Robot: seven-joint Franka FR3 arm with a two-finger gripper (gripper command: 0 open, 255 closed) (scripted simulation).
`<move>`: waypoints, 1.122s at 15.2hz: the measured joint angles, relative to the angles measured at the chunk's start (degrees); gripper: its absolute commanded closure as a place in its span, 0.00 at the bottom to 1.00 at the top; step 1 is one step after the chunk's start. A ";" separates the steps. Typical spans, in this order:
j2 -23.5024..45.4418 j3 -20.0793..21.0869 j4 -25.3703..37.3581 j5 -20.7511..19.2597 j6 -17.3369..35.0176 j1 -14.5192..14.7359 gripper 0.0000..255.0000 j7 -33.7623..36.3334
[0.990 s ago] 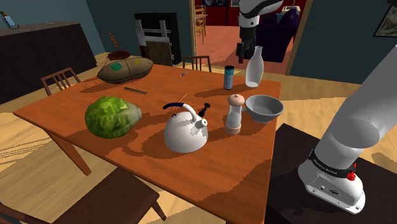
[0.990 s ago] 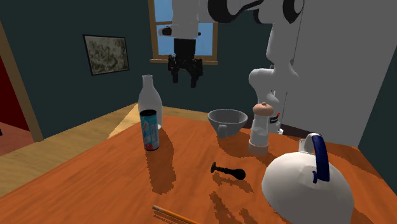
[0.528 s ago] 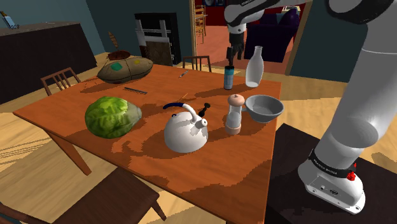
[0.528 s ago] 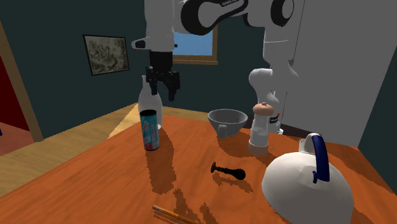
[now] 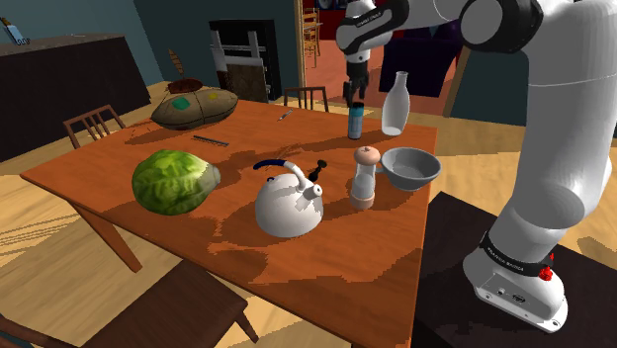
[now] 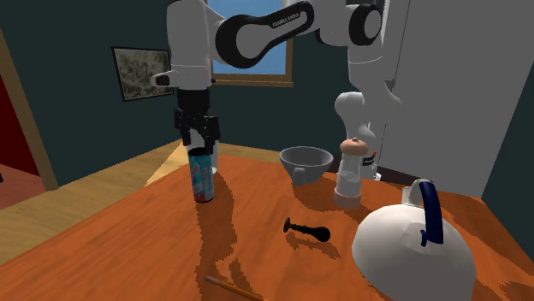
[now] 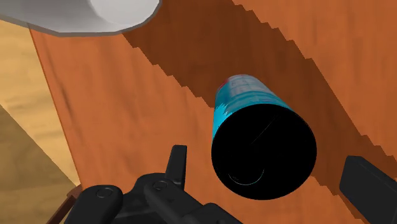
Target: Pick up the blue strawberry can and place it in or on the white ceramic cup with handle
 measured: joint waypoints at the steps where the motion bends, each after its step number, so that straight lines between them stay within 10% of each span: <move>1: 0.34 0.01 -0.29 0.07 0.63 -0.06 0.00 -0.05; 11: 1.19 0.08 -2.60 0.26 3.80 -0.14 0.00 -0.13; 12: 1.19 0.08 -2.60 0.26 3.80 -0.14 1.00 -0.13; 17: 1.14 0.09 -2.59 0.28 3.80 -0.13 1.00 -0.12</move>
